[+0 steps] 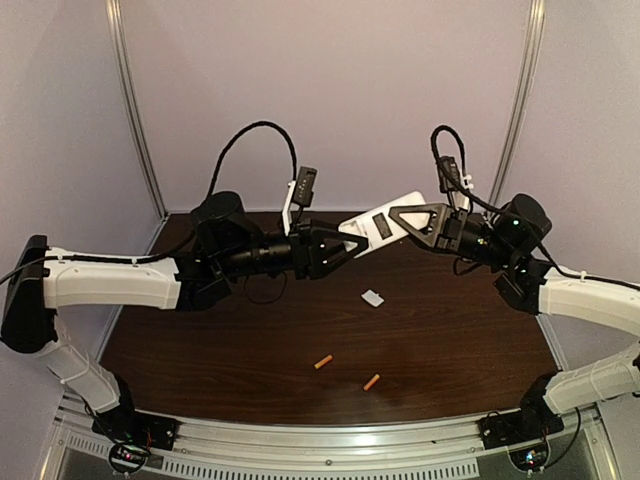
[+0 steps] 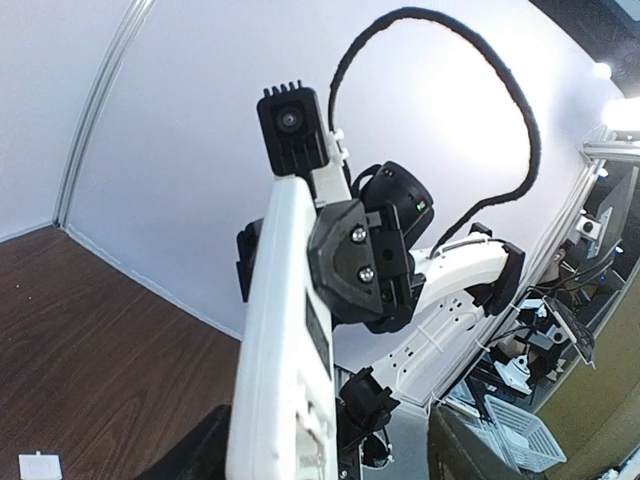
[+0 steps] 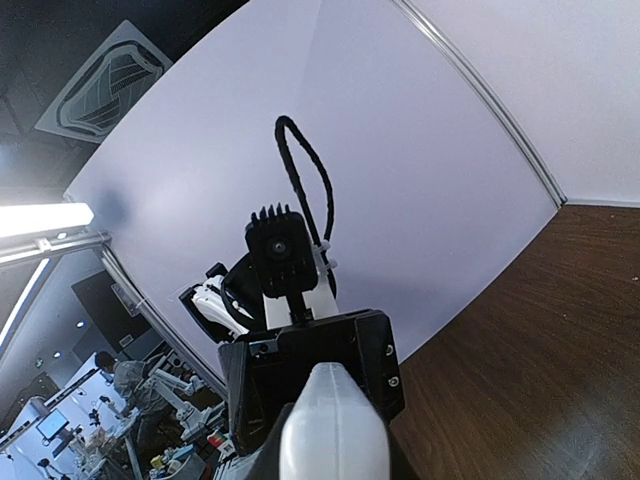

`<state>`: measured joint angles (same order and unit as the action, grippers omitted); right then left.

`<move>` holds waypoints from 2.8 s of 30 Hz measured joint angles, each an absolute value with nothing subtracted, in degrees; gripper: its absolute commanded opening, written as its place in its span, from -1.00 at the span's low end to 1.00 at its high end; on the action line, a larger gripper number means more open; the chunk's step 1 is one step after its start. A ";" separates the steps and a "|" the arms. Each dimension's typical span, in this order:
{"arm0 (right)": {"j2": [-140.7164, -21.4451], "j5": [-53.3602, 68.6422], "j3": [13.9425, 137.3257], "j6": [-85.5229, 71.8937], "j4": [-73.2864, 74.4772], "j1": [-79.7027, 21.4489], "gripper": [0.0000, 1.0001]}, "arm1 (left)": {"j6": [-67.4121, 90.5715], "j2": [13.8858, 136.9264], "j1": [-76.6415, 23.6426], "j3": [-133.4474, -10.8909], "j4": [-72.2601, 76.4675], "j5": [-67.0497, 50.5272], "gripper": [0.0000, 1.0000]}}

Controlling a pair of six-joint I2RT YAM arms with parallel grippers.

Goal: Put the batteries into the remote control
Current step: Pass from the right arm to the left, then pass from the left arm to the right

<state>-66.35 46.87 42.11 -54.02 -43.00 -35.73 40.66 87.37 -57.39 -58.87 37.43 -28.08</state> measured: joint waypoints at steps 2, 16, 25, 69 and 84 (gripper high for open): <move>-66.96 46.48 42.11 -54.02 -43.57 -36.64 -0.96 | 42.02 88.20 -57.39 -58.87 39.57 -28.77 0.08; -66.65 46.35 42.81 -49.80 -43.29 -38.68 -0.35 | 46.13 91.07 -57.25 -58.76 44.45 -31.92 -0.96; -60.86 47.53 45.12 -42.68 -26.59 -38.70 0.54 | 39.40 87.64 -56.01 -57.65 34.81 -38.39 -1.00; -65.58 56.16 55.99 -13.61 28.80 -48.34 -0.46 | 14.46 92.44 -55.99 -70.02 -12.08 -57.52 -1.00; -66.02 55.70 55.83 -13.72 28.73 -48.97 -1.00 | 14.61 92.60 -55.96 -70.02 -11.86 -57.39 0.10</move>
<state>-66.02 55.70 55.83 -13.72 28.73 -48.97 14.61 92.60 -55.96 -70.02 -11.86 -57.39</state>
